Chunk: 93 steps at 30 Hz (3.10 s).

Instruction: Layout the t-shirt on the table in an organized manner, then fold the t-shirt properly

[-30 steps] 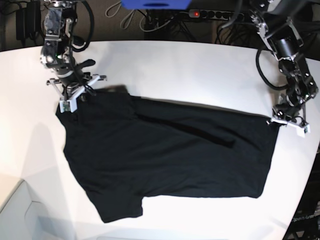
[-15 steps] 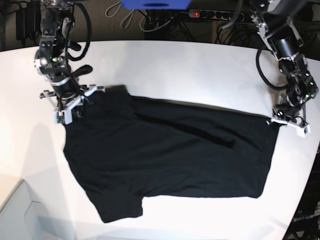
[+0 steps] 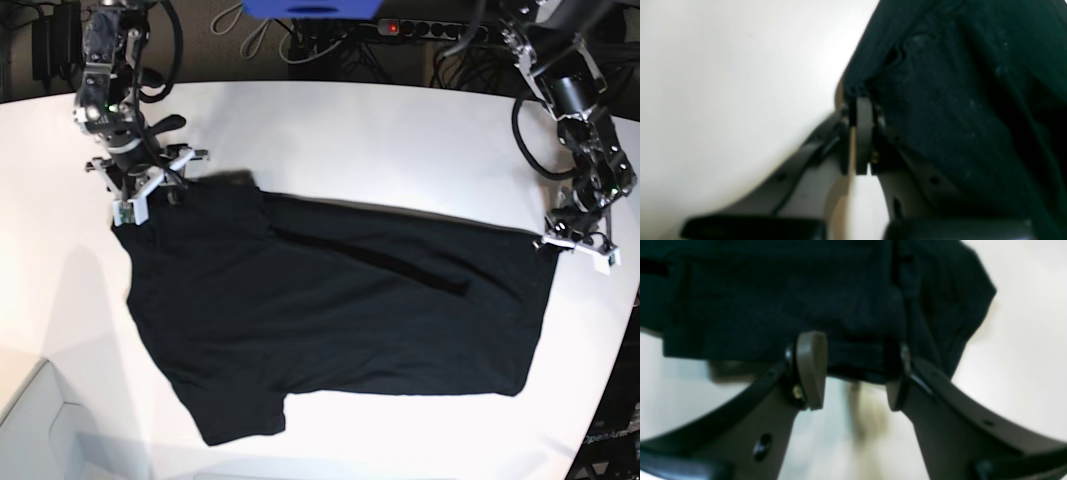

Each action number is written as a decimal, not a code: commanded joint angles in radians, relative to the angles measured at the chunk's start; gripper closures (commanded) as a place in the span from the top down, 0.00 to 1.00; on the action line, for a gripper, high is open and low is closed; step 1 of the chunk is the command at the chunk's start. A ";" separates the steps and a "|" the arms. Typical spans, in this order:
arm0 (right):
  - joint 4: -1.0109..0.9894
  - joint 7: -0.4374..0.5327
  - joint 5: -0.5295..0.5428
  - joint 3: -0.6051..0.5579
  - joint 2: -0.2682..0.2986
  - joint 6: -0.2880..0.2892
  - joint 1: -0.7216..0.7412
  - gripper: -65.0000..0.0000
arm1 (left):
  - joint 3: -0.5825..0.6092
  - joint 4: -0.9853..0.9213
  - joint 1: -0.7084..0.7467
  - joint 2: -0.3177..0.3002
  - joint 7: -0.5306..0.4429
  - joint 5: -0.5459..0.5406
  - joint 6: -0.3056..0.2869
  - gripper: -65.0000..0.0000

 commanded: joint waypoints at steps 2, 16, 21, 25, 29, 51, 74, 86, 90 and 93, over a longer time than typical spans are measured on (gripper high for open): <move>-0.007 0.026 0.008 0.002 0.006 -0.001 0.013 0.44 | -0.002 0.012 -0.016 -0.016 -0.004 0.001 -0.005 0.00; -0.088 0.024 0.008 -0.001 0.006 -0.001 0.076 0.12 | -0.002 0.012 -0.014 -0.016 -0.004 0.001 -0.005 0.00; -0.129 0.024 0.008 0.001 0.006 0.000 0.089 0.00 | -0.002 0.012 -0.014 -0.016 -0.004 0.001 -0.005 0.00; -0.076 0.029 0.010 0.001 0.006 0.002 0.082 0.00 | -0.002 0.012 -0.014 -0.016 -0.004 0.001 -0.005 0.00; 0.026 0.023 0.010 0.001 0.006 0.002 0.083 0.00 | -0.002 0.012 -0.014 -0.016 -0.004 0.001 -0.005 0.00; 0.059 -0.115 0.008 0.002 0.039 -0.003 0.083 0.30 | -0.002 0.012 -0.013 -0.015 -0.004 0.001 -0.005 0.00; -0.034 -0.055 0.010 -0.004 0.042 0.002 0.057 0.19 | -0.002 0.012 -0.008 -0.015 -0.004 0.001 -0.005 0.00; -0.007 -0.061 0.010 0.002 0.043 0.002 0.119 0.00 | -0.002 0.012 -0.007 -0.015 -0.004 0.001 -0.005 0.00; 0.021 -0.068 0.010 0.002 0.043 0.002 0.146 0.00 | -0.002 0.012 -0.007 -0.015 -0.004 0.001 -0.005 0.00; 0.029 -0.068 0.010 -0.002 0.043 0.002 0.178 0.00 | -0.002 0.012 -0.007 -0.015 -0.004 0.001 -0.005 0.00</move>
